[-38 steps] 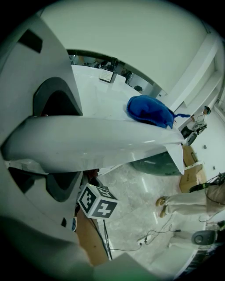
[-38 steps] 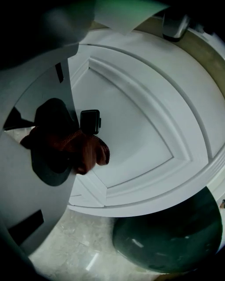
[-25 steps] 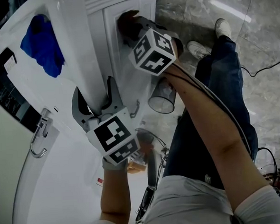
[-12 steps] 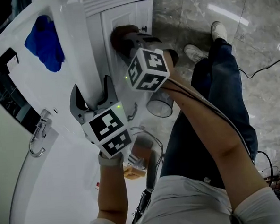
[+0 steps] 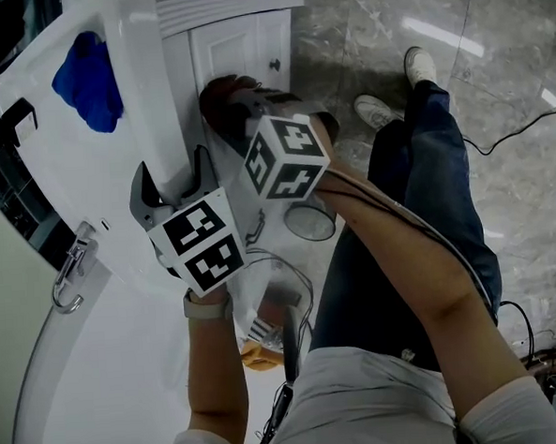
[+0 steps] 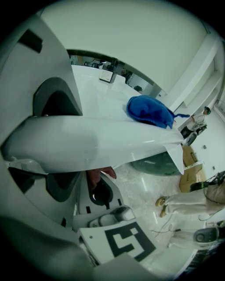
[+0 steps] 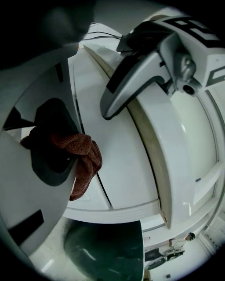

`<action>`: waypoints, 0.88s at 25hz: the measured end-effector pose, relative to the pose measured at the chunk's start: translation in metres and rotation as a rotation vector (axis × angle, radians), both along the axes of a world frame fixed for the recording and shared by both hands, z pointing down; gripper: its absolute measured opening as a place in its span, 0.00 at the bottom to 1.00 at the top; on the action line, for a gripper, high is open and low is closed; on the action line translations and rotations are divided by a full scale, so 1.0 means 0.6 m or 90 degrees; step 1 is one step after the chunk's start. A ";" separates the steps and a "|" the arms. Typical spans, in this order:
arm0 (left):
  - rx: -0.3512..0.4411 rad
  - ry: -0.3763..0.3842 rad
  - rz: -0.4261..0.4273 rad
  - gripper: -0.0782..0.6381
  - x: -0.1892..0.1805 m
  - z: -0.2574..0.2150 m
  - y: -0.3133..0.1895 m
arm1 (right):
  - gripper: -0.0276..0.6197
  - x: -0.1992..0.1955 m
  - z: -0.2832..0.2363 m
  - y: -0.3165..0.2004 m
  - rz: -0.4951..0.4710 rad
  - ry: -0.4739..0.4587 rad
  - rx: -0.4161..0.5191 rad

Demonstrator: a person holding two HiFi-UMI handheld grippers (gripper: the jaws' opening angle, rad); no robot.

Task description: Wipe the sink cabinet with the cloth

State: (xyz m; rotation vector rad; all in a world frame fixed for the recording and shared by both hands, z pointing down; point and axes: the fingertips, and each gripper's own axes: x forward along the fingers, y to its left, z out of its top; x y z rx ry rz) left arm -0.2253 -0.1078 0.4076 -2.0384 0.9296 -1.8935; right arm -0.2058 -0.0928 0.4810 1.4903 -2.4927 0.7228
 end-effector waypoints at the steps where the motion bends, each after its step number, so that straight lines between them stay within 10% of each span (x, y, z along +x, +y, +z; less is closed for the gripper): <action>1: 0.000 0.000 0.000 0.55 0.000 0.000 0.000 | 0.14 0.009 -0.009 0.001 0.013 -0.019 -0.002; 7: 0.001 0.003 0.002 0.55 0.004 0.005 0.001 | 0.14 0.092 -0.045 0.023 0.080 -0.102 -0.034; 17: -0.100 0.118 -0.014 0.55 0.023 0.001 0.013 | 0.14 0.216 -0.163 0.093 0.097 -0.059 -0.047; 22: -0.087 0.156 0.061 0.54 0.037 -0.054 0.035 | 0.14 0.238 -0.259 0.118 0.081 0.000 -0.030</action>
